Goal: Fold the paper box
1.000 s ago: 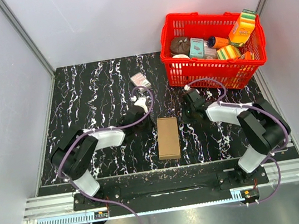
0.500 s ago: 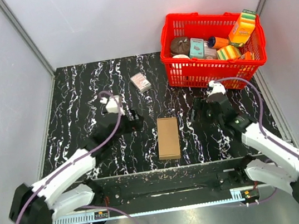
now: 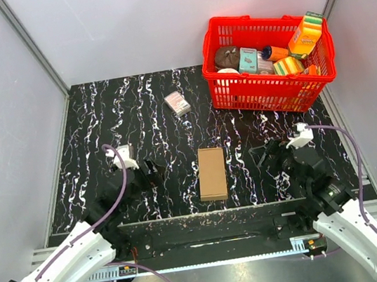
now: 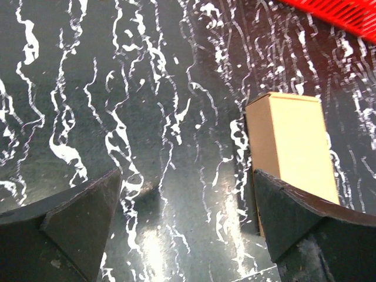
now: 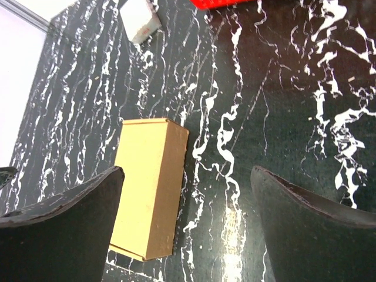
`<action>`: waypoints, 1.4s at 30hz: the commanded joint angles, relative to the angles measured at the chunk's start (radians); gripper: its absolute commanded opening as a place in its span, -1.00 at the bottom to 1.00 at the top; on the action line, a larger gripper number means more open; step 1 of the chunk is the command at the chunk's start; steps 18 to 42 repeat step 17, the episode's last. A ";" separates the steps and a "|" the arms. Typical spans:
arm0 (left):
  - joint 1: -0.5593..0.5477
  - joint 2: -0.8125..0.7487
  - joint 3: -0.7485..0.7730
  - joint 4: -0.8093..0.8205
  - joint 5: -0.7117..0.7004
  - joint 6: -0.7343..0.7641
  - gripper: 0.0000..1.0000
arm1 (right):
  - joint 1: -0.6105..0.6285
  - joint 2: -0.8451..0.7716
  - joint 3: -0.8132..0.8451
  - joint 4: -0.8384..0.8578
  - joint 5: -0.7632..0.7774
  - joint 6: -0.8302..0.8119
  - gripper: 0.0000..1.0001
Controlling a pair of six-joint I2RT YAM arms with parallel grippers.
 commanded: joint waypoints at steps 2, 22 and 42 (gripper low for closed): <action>-0.003 -0.055 -0.019 -0.094 -0.080 -0.005 0.98 | 0.002 0.037 -0.025 0.000 0.021 0.044 0.90; -0.003 -0.280 -0.077 -0.142 -0.090 -0.051 0.98 | 0.003 0.120 0.020 -0.038 0.057 0.049 0.99; -0.003 -0.280 -0.077 -0.142 -0.090 -0.051 0.98 | 0.003 0.120 0.020 -0.038 0.057 0.049 0.99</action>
